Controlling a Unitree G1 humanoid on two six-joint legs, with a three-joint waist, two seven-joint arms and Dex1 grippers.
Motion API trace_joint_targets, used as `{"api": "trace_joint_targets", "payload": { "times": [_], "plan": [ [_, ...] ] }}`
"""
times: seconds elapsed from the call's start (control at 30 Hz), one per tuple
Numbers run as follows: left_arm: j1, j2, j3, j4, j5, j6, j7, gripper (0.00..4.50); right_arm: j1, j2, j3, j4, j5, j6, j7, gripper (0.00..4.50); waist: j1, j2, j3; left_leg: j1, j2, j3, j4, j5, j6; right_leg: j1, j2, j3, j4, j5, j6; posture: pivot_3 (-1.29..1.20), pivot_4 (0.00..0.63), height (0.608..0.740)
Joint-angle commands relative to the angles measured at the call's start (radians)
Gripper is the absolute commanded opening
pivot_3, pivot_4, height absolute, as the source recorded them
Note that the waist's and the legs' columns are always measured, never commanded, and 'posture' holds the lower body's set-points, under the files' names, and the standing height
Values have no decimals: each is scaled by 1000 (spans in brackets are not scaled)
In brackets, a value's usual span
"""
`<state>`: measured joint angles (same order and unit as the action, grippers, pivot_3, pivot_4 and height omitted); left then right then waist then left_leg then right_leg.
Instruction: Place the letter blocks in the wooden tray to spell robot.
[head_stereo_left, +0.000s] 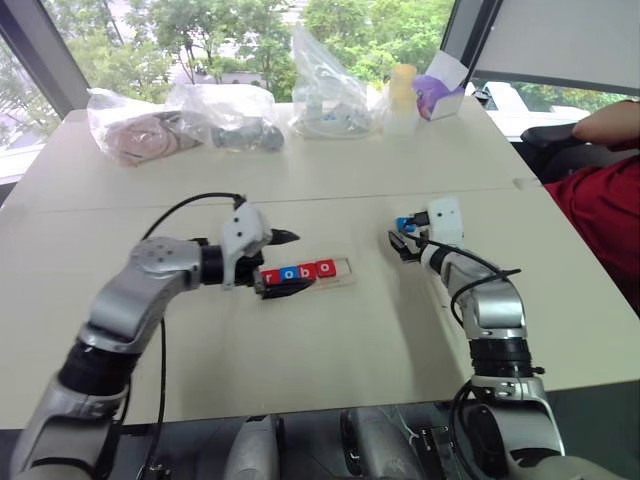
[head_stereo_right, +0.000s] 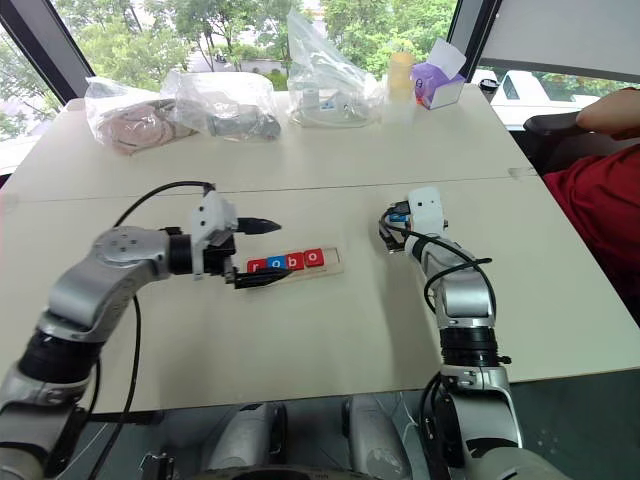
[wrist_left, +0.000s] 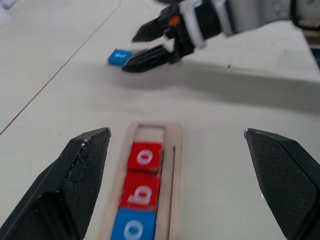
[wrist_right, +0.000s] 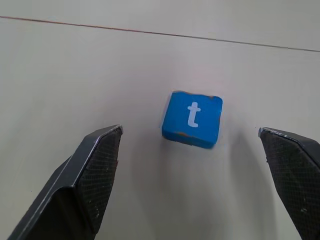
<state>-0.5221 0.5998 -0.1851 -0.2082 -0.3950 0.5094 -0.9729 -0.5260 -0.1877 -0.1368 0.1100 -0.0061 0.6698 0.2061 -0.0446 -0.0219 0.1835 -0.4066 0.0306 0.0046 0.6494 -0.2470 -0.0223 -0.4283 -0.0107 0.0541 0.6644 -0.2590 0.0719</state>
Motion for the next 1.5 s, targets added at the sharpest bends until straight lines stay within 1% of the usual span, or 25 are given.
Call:
{"api": "trace_joint_targets", "payload": {
  "times": [0.03, 0.17, 0.2, 0.23, 0.3, 0.33, 0.37, 0.4, 0.43, 0.53, 0.57, 0.63, 0.73, 0.83, 0.9, 1.0, 1.07, 1.13, 1.2, 1.27, 1.33, 1.37, 1.5],
  "plan": [
    [-57, -31, 2, 42, 34, -60, 9, 4500, -50, 7, 24, 60, -25, -52, -63, 4454, -1, 0, 0, 0, 0, 0, 0, 0, 0, 0, 0, 0, 0, 0, 0, 0, 150, 740],
    [-75, -48, -19, 95, 84, -116, 3, 4500, -103, 17, 19, 175, -16, -85, -104, 4454, -3, 0, 0, 0, 0, 0, -1, 0, 0, 0, 0, 0, 0, 0, 0, 0, 150, 740],
    [-71, -45, -16, 102, 87, -124, -4, 4500, -107, 18, 21, 191, -13, -95, -108, 4227, -2, 0, 0, 0, 0, 0, -1, 0, 0, 0, 0, 0, 0, 0, 0, 0, 150, 740],
    [-66, -41, -11, 105, 87, -128, -9, 4500, -109, 19, 27, 200, -9, -97, -103, 3923, -2, 0, 0, 0, 0, 0, -1, 0, 0, 0, 0, 0, 0, 0, 0, 0, 150, 740],
    [-58, -35, -1, 105, 87, -130, -10, 4500, -108, 20, 37, 206, -12, -101, -112, 3134, -1, 0, 0, 0, 0, 0, -1, 0, 0, 0, 0, 0, 0, 0, 0, 0, 150, 740],
    [-55, -34, 3, 104, 88, -130, -7, 4500, -106, 21, 39, 207, -10, -100, -114, 2508, -1, 0, 0, 0, 0, 0, -1, 0, 0, 0, 0, 0, 0, 0, 0, 0, 150, 740],
    [-52, -35, 5, 104, 89, -130, -4, 4500, -105, 22, 40, 209, -9, -103, -118, 2056, 0, 0, 0, 0, 0, 0, -1, 0, 0, 0, 0, 0, 0, 0, 0, 0, 150, 740],
    [-47, -36, 7, 104, 90, -132, -2, 4500, -104, 25, 44, 208, -9, -103, -121, 1422, 1, 0, 0, 0, 0, 0, -1, 0, 0, 0, 0, 0, 0, 0, 0, 0, 150, 740],
    [-42, -37, 7, 105, 92, -135, -1, 4500, -103, 26, 46, 206, -9, -103, -125, 1182, 1, 0, 0, 0, 0, 0, 0, 0, 0, 0, 0, 0, 0, 0, 0, 0, 150, 740],
    [-26, -41, 6, 93, 90, -142, -2, 4500, -89, 28, 47, 171, -8, -93, -138, 1197, 0, 0, 0, 0, 0, 0, 0, 0, 0, 0, -1, 0, 0, 0, 0, 0, 150, 740],
    [-13, -27, 2, 72, 82, -133, -20, 4500, -75, 29, 48, 133, -10, -75, -146, 1197, 0, 0, 0, 0, 0, -1, 0, 0, 0, 0, -1, 0, 0, 0, 0, 0, 150, 740],
    [18, 10, -6, 22, 65, -116, -65, 4500, -33, 38, 34, 25, -8, -19, -175, 1197, 0, 0, 0, 0, 0, -1, -1, 0, 0, 0, 0, 0, 0, 0, 0, 0, 150, 740],
    [47, 59, -1, -13, 56, -110, -109, 4500, 55, 81, 1, -204, -6, 110, -240, 1197, 1, 0, 0, -1, 1, -2, -2, 0, 0, -1, 0, -1, 0, 0, 0, 0, 150, 740],
    [50, 74, 6, -17, 53, -110, -121, 4500, 132, 147, -26, -399, -1, 259, -293, 1197, 2, 0, 0, -2, 1, -4, -2, 0, 0, -1, 0, -2, 0, 0, 0, 0, 150, 740],
    [43, 70, 6, -9, 52, -111, -121, 4500, 157, 188, -30, -471, 1, 328, -315, 1197, 1, 0, 0, -1, 1, -5, -1, 0, 0, -1, -1, -1, 0, 0, 0, 0, 150, 740],
    [9, 43, -8, 38, 63, -122, -119, 4500, 188, 295, -8, -482, 13, 383, -348, 1197, -1, 0, 0, -1, 1, -5, -1, 0, 0, -1, 0, -1, 0, 0, 0, 0, 150, 740],
    [-19, 33, -15, 80, 79, -139, -126, 4500, 190, 322, 4, -457, 11, 383, -350, 1197, -2, 0, -1, 0, 1, -4, -1, 0, 0, 0, 0, -1, 0, 0, -1, 0, 150, 740],
    [-45, 24, -17, 119, 89, -153, -135, 4500, 174, 327, -14, -422, 7, 359, -364, 1197, -2, 0, -1, 0, 1, -4, -1, 0, 0, 0, 0, -1, 0, 0, -1, 0, 150, 740],
    [-55, 22, -20, 139, 96, -164, -146, 4500, 165, 317, -23, -409, 6, 356, -366, 2236, -3, -1, -1, 0, 1, -4, -1, 0, 0, 0, 0, -1, -1, 0, 0, 0, 150, 740],
    [-60, 25, -21, 150, 101, -173, -156, 4500, 167, 302, -24, -431, -2, 380, -368, 3131, -1, 0, -1, 0, 1, -3, -1, 0, 0, 0, 0, -1, -1, 0, 0, 0, 150, 740],
    [-64, 27, -16, 156, 102, -175, -162, 4500, 170, 288, -31, -467, -2, 406, -363, 4216, 0, 0, -1, 0, 1, -4, -1, 0, 0, 0, 0, -1, -1, 0, 0, 0, 150, 740],
    [-71, 30, -8, 160, 105, -177, -161, 4500, 167, 279, -48, -491, 5, 401, -357, 4424, 3, 0, -1, -1, 1, -4, -1, 0, 0, 0, 0, -1, -1, 0, 0, 0, 150, 740],
    [-113, 64, 49, 186, 70, -148, -184, 4500, 146, 153, -82, -525, 87, 232, -201, 4424, 3, 0, 0, -3, -1, -3, 0, 0, 0, 0, -2, -2, -3, -1, 0, 0, 150, 740]
  ]
}}
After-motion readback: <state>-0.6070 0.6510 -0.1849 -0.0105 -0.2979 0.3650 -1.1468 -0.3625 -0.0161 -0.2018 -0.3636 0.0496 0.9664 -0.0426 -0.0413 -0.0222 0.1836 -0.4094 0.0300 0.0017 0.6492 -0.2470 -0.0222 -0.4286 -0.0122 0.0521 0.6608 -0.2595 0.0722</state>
